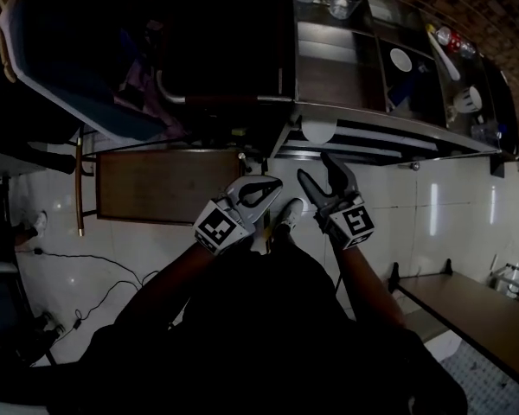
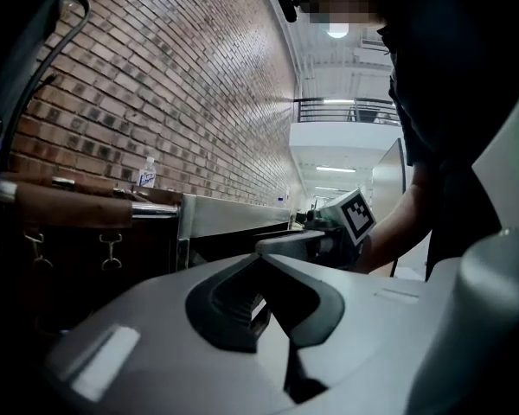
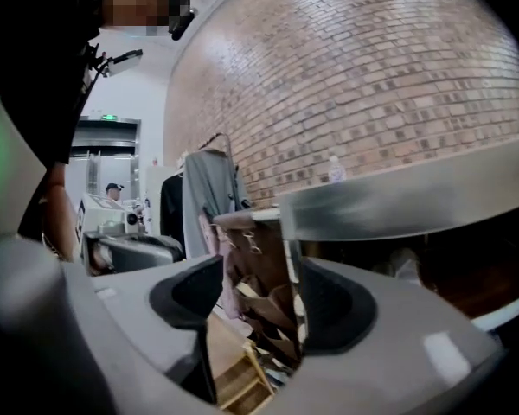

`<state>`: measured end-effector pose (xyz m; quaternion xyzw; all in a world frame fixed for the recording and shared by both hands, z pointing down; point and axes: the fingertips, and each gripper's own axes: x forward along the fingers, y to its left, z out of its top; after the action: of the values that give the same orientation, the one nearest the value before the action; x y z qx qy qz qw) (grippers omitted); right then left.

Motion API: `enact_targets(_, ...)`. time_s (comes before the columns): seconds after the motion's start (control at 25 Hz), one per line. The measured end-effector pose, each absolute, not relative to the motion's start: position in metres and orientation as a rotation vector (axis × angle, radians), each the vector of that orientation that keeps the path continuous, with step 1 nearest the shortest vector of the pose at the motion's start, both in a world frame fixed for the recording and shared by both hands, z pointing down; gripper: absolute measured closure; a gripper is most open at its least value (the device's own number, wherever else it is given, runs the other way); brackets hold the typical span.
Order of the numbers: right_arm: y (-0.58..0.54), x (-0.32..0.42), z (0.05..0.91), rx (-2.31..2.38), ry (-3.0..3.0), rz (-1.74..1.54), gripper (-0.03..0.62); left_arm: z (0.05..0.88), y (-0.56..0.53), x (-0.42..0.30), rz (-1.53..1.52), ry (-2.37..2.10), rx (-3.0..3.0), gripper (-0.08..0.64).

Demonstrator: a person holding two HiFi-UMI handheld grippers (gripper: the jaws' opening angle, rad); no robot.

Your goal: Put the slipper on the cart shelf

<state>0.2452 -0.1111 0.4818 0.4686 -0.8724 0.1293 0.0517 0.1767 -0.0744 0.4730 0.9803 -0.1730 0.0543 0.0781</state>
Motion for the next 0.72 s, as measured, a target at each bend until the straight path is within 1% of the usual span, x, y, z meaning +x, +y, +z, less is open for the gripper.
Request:
enact_targets(0.28,-0.069,0.177,0.456,1.341,-2.692,0.317,0.319,0.46,-0.048,0.127,0.124,-0.497,2.948,0.56)
enact_targets(0.6,-0.028,0.13,0.435,1.241,-2.76,0.274,0.33,0.443,-0.023,0.099,0.091,-0.55,2.95,0.56)
enact_targets(0.68,-0.018,0.124,0.43,1.211,-2.775,0.256,0.344,0.438,-0.017,0.095,0.08,-0.575,2.959,0.56)
enact_targets(0.72,-0.014,0.121,0.427,1.193,-2.784,0.246,0.371,0.436,-0.014,0.092,0.073,-0.593,2.954,0.56)
